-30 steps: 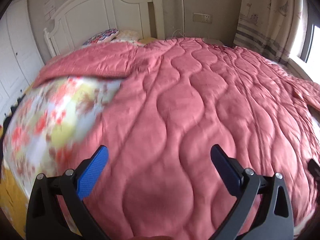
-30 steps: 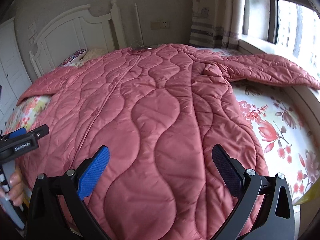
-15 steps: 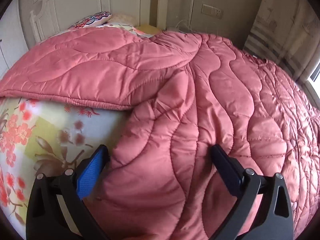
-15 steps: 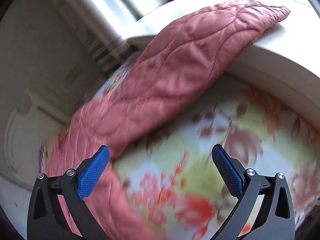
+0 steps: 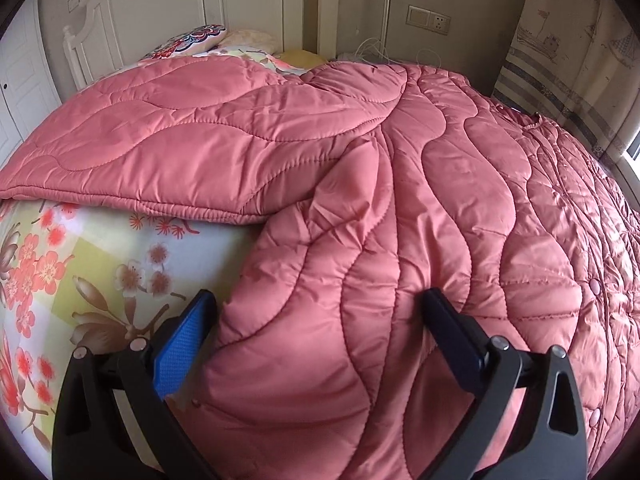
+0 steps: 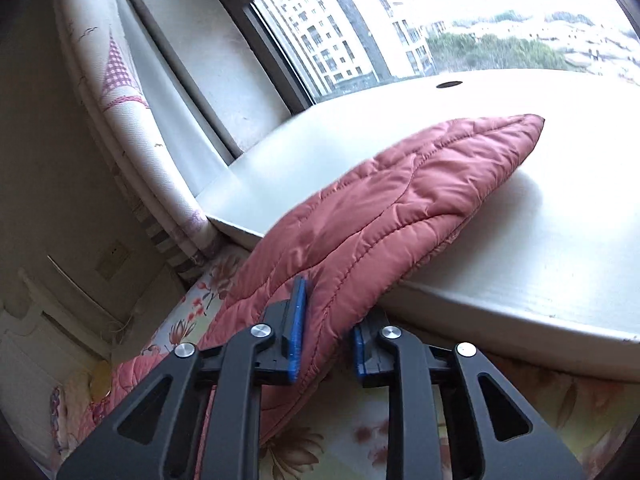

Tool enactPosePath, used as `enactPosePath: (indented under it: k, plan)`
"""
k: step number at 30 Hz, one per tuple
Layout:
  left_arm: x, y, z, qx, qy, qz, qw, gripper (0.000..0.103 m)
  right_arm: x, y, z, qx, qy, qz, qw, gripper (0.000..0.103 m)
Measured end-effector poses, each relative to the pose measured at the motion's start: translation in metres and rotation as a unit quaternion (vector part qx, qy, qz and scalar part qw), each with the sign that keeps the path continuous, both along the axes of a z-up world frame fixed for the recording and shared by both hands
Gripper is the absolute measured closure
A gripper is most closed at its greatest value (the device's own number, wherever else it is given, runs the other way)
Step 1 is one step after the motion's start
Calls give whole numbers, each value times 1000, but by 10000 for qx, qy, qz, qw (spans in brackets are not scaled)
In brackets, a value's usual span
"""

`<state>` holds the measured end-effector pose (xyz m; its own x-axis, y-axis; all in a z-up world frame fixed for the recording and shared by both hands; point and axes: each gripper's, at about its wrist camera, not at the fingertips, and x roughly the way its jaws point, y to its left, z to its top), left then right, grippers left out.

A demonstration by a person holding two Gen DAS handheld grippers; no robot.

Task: Fold large clothes
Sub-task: 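Grasp the sleeve cuff by the window with the right gripper, then fold the held sleeve across the coat body and release with the right gripper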

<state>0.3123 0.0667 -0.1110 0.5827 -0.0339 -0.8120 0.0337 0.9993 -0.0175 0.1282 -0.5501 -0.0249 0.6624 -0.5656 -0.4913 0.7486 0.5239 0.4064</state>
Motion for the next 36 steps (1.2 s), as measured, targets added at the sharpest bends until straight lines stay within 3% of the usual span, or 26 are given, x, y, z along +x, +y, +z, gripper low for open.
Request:
enactPosePath:
  k: [2,4,6,8,9,10,11,12,13,14,15,16,17,20,24,27,30,33,36]
  plan:
    - [0,0,0,1,0,2,10000,2,21,33,28,-732,144,310,9967,82]
    - [0,0,0,3,1,4,10000,2,51,83,55,-1524,306,905,9837,82]
    - [1,1,0,-3,1,4,10000,2,83,145,70,-2346,495,1658,9566,81]
    - [2,0,0,-6,-2,3,10000,2,117,222,66,-3164,983,2680,9047,80]
    - [2,0,0,-10,-3,2,10000,2,128,256,56,-3464,1283,3134,8748,66]
    - [1,1,0,-14,-7,0,10000,2,141,293,38,-3714,1648,3729,8342,53]
    - [1,0,0,-18,-8,0,10000,2,147,319,18,-3830,1960,4160,8012,27]
    - [0,1,0,-25,-10,-2,10000,2,153,348,-8,-3963,2336,4559,7619,21]
    - [0,1,0,-30,-13,-4,10000,2,152,363,-30,-4064,2574,4717,7390,21]
    - [0,1,1,-33,-14,-5,10000,2,152,371,-44,-4112,2714,4811,7251,21]
    - [0,1,1,-32,-15,-5,10000,2,152,376,-57,-4110,2840,4896,7146,21]
    - [0,1,0,-31,-15,-5,10000,2,150,376,-67,-4017,2938,4953,7120,21]
    - [0,1,1,-31,-15,-5,10000,2,147,372,-70,-3881,2956,4960,7183,22]
    - [0,1,0,-24,-13,-6,10000,2,134,347,-54,-3393,2743,4886,7556,21]
    - [-1,1,1,-26,-15,-6,10000,2,116,287,-24,-2701,2097,4365,8322,21]
    - [-1,2,1,-56,-25,-7,10000,2,101,236,-21,-2006,1814,3626,8919,20]
    - [-7,10,6,-347,-51,81,9994,3,99,195,-36,-1087,1749,3132,9271,20]
    - [-14,9,31,-1097,-182,-119,9937,5,87,168,-57,-463,1668,2837,9431,20]
    - [-8,-10,65,-1171,-522,-312,9913,5,82,154,-64,-36,1493,2724,9505,20]
